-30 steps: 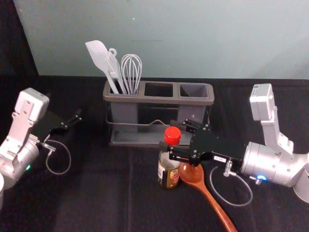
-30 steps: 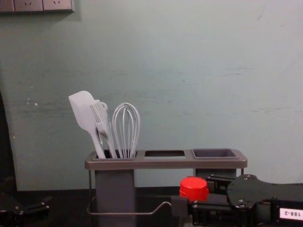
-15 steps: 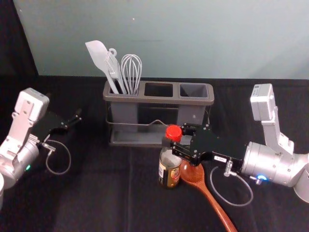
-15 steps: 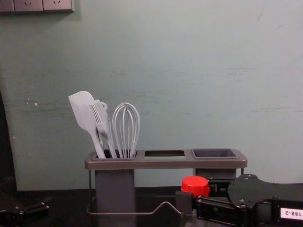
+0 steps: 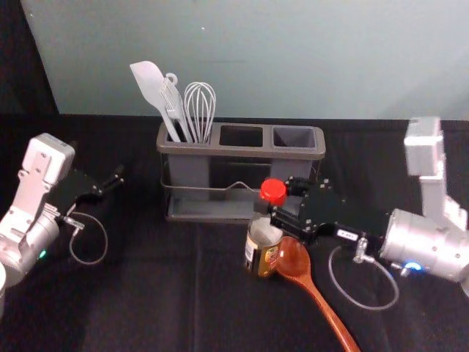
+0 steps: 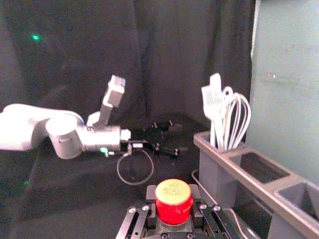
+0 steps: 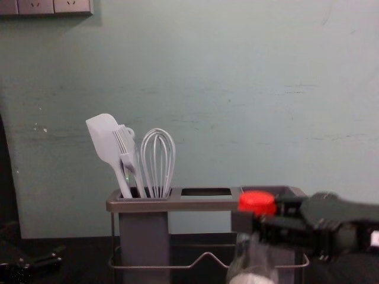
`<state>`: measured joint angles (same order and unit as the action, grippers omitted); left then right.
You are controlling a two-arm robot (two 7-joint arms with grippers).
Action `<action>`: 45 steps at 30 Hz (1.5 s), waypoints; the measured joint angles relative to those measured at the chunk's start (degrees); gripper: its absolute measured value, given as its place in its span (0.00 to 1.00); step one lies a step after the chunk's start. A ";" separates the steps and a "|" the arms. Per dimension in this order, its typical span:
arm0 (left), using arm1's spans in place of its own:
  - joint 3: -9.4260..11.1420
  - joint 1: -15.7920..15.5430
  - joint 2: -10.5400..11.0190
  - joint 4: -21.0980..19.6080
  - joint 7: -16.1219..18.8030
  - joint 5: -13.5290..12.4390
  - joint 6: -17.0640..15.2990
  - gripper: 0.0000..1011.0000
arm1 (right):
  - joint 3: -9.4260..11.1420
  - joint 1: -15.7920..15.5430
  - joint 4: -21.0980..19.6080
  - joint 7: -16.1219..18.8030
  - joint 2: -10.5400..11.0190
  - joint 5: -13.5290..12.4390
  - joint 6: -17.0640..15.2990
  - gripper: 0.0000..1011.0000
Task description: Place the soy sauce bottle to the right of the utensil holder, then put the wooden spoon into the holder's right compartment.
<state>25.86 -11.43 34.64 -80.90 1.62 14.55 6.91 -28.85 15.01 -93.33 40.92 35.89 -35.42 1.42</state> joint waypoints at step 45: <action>0.00 0.00 0.00 0.00 0.00 0.00 0.00 0.99 | 13.58 -3.06 10.23 -2.57 2.60 -2.24 6.10 0.38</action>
<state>25.86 -11.43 34.65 -80.90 1.62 14.55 6.91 -15.27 11.94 -83.10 38.35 38.49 -37.66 7.52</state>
